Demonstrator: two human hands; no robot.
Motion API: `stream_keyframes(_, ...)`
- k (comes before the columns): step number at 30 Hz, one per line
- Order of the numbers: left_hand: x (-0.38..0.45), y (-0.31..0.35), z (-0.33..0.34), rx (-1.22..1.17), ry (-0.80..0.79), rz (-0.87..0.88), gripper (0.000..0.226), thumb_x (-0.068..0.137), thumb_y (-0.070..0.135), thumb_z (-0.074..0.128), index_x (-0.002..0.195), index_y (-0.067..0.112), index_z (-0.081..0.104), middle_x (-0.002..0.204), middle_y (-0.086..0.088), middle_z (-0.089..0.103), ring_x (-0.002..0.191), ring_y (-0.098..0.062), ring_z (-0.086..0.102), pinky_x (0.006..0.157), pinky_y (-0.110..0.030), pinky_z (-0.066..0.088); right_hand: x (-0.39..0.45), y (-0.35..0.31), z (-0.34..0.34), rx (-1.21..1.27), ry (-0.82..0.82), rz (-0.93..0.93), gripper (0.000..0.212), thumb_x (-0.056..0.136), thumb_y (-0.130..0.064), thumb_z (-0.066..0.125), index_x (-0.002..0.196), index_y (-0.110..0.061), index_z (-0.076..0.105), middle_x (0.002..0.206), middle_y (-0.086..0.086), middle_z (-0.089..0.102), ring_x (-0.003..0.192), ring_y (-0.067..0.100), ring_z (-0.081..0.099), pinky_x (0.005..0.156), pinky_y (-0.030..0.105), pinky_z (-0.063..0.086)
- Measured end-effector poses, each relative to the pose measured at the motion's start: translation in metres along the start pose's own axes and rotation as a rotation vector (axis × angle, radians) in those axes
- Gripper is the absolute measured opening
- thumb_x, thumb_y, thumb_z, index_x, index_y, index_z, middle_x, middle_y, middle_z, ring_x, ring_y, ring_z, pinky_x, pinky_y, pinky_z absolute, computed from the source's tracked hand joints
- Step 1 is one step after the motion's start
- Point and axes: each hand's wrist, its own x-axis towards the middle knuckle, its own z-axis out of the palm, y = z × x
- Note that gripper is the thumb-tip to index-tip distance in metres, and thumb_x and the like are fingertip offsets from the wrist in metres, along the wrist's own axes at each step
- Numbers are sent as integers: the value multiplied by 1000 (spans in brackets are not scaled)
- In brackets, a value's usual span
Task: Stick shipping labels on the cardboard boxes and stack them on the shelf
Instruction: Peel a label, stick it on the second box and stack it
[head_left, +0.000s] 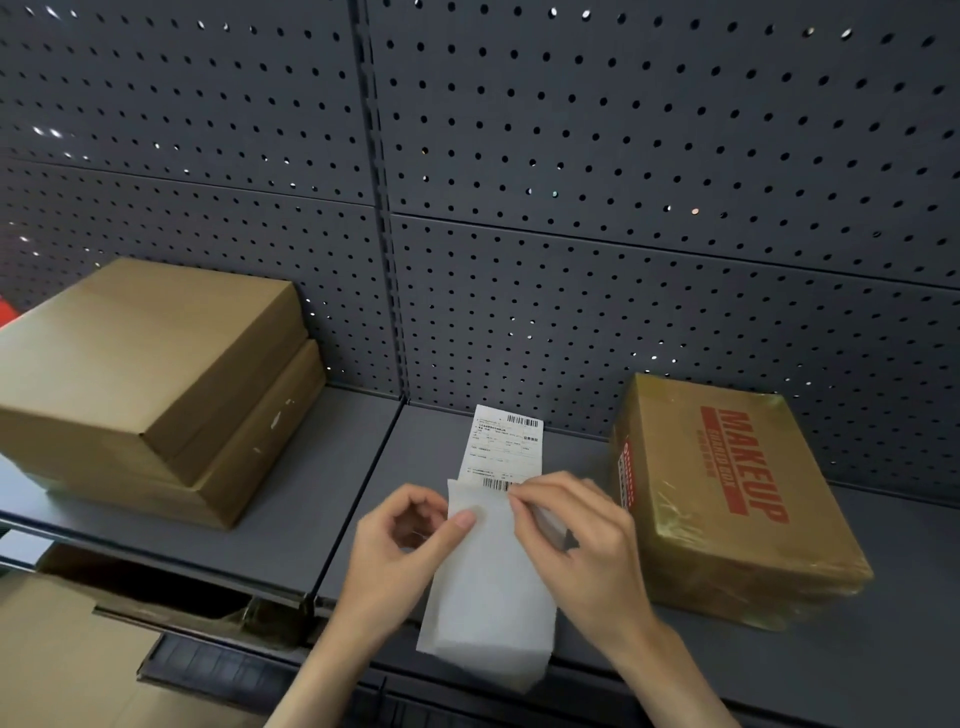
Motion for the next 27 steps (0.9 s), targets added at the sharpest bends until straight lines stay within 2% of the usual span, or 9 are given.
stream_keyframes(5, -7, -6, 4, -46, -39, -5, 30, 70, 47, 78, 63, 19, 70, 60, -6, 54, 61, -12, 48, 58, -25, 38, -14, 0, -3, 11, -22, -10, 4, 86, -2, 77, 87, -4, 79, 88, 1, 77, 80, 13, 72, 68, 33, 54)
stream_keyframes(8, -12, -11, 3, -31, -71, 47, 26, 75, 42, 76, 72, 16, 80, 67, -1, 61, 67, -10, 54, 64, -24, 41, -22, -4, -5, 33, -45, -5, 7, 81, 0, 80, 83, -7, 79, 87, 0, 77, 80, 11, 72, 71, 27, 56)
stream_keyframes(11, -17, -11, 1, 20, -133, 85, 10, 83, 29, 75, 81, 24, 83, 82, -1, 73, 76, -11, 64, 70, -20, 47, -21, -10, -10, 63, -111, 5, 4, 79, -10, 81, 79, -9, 78, 89, -1, 76, 82, 9, 72, 74, 25, 56)
stream_keyframes(13, -20, -10, -1, 62, -167, 112, 14, 87, 18, 72, 86, 25, 84, 86, -4, 74, 80, -14, 67, 73, -19, 49, -17, -14, -11, 89, -170, 22, 12, 82, -20, 83, 81, -9, 77, 90, -2, 74, 83, 11, 70, 74, 27, 56)
stream_keyframes(16, -25, -6, -1, 94, -198, 142, 18, 91, 15, 70, 88, 27, 83, 83, -2, 74, 79, -13, 66, 74, -20, 49, -7, -16, -9, 94, -244, 37, 13, 87, -25, 82, 88, -12, 78, 87, -5, 71, 81, 12, 67, 69, 33, 56)
stream_keyframes(20, -29, -1, 3, 65, -109, 86, 20, 82, 14, 75, 87, 32, 84, 84, 2, 81, 79, -7, 72, 76, -18, 54, -2, -16, -10, 56, -319, 37, 11, 91, -27, 76, 88, -17, 81, 83, -9, 68, 75, 9, 65, 63, 34, 54)
stream_keyframes(23, -30, 1, 3, 64, -24, 34, 6, 70, 21, 82, 73, 25, 80, 78, 2, 81, 77, -10, 76, 74, -20, 56, -4, -19, -10, 39, -350, 79, 13, 91, -24, 71, 83, -17, 79, 80, -11, 68, 72, 7, 64, 62, 33, 54)
stream_keyframes(25, -29, -3, 1, 190, -12, 147, 12, 70, 23, 89, 65, 26, 77, 80, 4, 77, 82, -10, 74, 75, -21, 55, -6, -20, -8, 61, -363, 141, 12, 88, -22, 70, 79, -19, 76, 78, -13, 68, 69, 5, 63, 61, 30, 53)
stream_keyframes(27, -28, -5, -2, 306, -18, 263, 12, 71, 26, 88, 68, 27, 76, 80, 9, 66, 79, -12, 66, 71, -18, 49, -9, -20, -5, 119, -378, 231, 12, 87, -22, 69, 77, -20, 76, 77, -14, 68, 69, 5, 64, 60, 27, 51)
